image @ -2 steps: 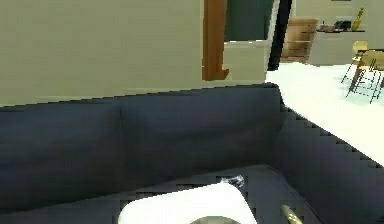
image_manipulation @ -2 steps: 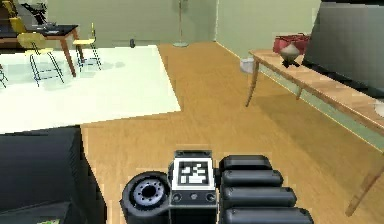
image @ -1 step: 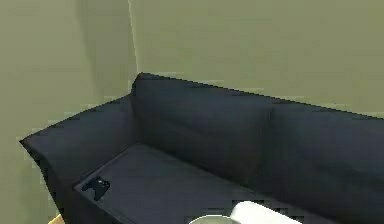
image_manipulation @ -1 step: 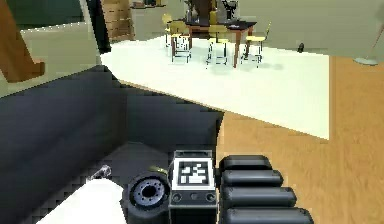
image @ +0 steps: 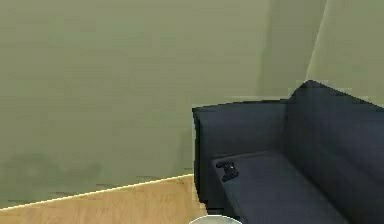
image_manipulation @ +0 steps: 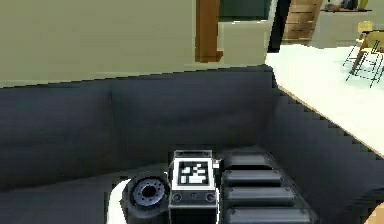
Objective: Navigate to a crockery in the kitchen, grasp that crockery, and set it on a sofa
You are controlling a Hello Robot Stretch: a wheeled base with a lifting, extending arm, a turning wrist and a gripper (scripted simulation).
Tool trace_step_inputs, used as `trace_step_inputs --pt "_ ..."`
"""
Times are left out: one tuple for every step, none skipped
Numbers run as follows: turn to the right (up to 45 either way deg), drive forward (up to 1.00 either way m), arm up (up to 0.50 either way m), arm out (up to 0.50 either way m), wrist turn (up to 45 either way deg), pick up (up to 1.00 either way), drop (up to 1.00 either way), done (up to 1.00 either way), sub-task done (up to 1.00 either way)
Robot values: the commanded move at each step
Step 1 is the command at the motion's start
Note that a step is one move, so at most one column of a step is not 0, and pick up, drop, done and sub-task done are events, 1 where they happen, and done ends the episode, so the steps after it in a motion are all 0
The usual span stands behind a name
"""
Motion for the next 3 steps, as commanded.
trace_step_inputs --pt "-27.0 0.00 0.00 0.00 0.0 0.00 0.00 0.00 0.00" --pt "0.0 0.00 0.00 0.34 0.0 0.00 0.00 0.00 0.00" --pt "0.0 0.00 0.00 0.00 45.0 0.00 0.00 0.00 0.00"
